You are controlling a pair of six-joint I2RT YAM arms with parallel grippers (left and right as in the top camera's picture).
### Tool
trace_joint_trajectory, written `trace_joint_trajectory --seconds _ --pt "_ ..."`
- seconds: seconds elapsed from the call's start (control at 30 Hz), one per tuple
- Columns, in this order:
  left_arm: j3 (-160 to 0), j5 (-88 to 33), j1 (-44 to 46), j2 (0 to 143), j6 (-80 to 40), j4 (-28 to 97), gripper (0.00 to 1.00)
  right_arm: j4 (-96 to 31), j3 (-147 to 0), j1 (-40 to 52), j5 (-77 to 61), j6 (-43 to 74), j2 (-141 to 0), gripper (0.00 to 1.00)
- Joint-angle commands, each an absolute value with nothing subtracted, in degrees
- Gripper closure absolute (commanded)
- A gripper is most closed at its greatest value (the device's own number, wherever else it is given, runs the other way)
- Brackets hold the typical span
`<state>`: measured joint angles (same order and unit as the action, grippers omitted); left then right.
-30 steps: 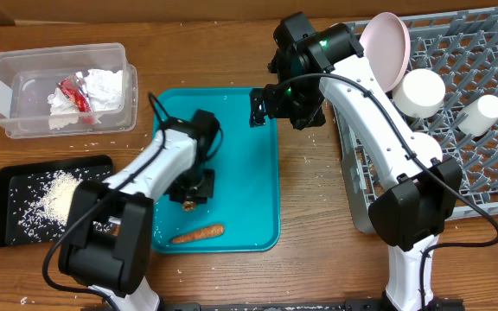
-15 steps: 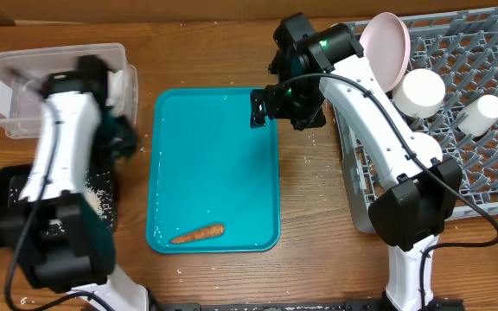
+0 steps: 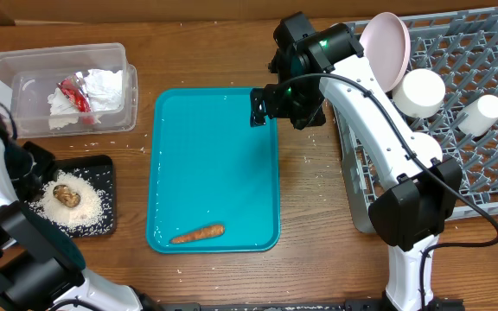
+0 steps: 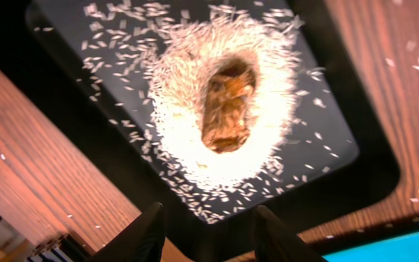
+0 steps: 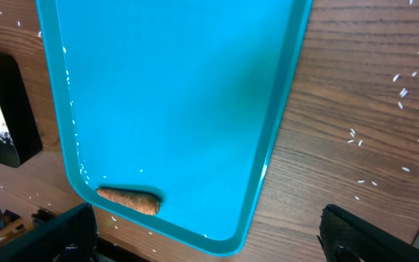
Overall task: Sort waste into correct bins and load items into the dishwasher
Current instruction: 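Carry the scrap left and drop it onto the black rice tray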
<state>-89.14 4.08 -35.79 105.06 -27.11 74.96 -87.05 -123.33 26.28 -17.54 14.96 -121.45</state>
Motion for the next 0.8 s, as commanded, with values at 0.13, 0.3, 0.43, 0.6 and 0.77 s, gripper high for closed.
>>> trace_joint_trajectory --seconds 0.13,0.3,0.43,0.6,0.77 --pt "-87.4 0.3 -36.2 105.2 -25.4 75.4 0.55 -86.6 -124.4 26.1 -16.7 14.9 -120.2 0.0" --pt "-87.5 -11.6 -35.6 104.9 -20.3 76.9 0.56 -86.7 -124.4 26.1 -16.7 14.9 -120.2 0.0" --pt "-87.5 -18.3 -33.1 102.5 -15.1 80.1 0.55 -86.7 -124.4 26.1 -16.7 14.9 -120.2 0.0" --pt "-87.5 -18.2 -26.9 98.7 -11.9 83.9 0.51 -86.6 -124.4 26.1 -16.7 14.9 -120.2 0.0" --pt "-87.3 -14.4 -17.8 97.3 -11.7 87.2 0.44 -86.1 -124.4 26.1 -16.7 14.9 -120.2 0.0"
